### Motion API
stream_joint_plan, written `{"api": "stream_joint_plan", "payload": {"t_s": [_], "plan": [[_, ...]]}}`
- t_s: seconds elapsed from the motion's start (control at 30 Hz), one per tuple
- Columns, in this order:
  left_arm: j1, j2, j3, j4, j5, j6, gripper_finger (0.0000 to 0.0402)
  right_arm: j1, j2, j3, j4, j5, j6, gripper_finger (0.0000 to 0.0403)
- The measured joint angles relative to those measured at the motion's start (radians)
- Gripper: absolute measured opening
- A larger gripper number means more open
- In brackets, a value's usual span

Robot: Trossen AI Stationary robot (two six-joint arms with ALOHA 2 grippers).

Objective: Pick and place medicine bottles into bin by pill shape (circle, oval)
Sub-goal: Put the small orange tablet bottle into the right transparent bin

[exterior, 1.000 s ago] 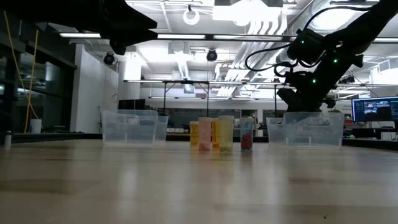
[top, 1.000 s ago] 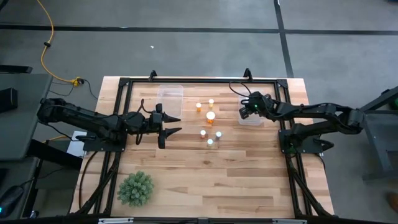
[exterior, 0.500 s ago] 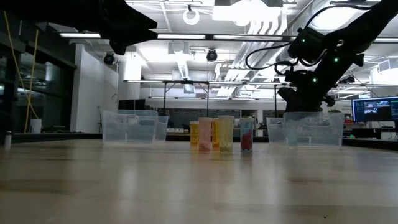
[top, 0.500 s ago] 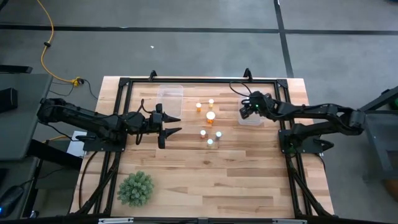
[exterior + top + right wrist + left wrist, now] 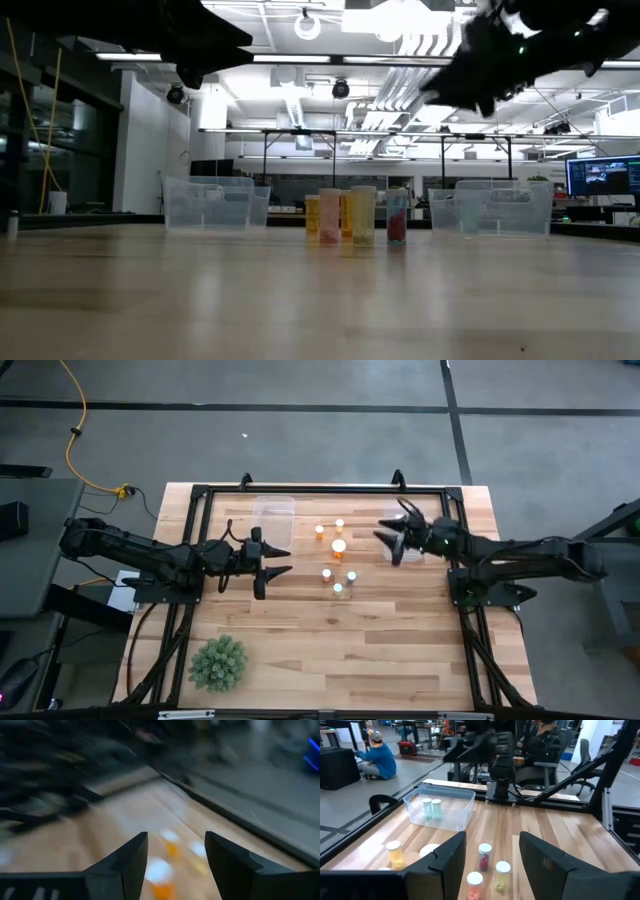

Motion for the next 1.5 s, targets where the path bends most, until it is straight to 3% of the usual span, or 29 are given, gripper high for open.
{"api": "stream_joint_plan", "payload": {"t_s": [0.13,0.23,0.63,0.9,1.23,1.5], "plan": [[0.0,0.0,0.0,0.001,0.007,0.001,0.0172,0.123,0.031,-0.062,0.252,0.0,-0.053,0.019],[0.0,0.0,0.0,0.003,0.002,0.015,0.0172,0.189,0.051,-0.085,0.311,0.0,-0.083,0.019],[0.0,-0.016,0.0,-0.015,-0.005,0.051,0.0172,0.227,0.059,-0.078,0.324,-0.013,-0.122,0.019],[-0.011,-0.2,-0.005,-0.14,0.006,0.048,0.0172,0.227,0.059,-0.078,0.32,-0.014,-0.122,0.019],[-0.036,-0.425,-0.182,-0.02,-0.096,0.07,0.0172,0.227,0.059,-0.077,0.319,-0.017,-0.114,0.019],[-0.037,-0.458,-0.188,-0.026,-0.061,0.07,0.0172,0.227,0.059,-0.077,0.318,-0.017,-0.105,0.019]]}}
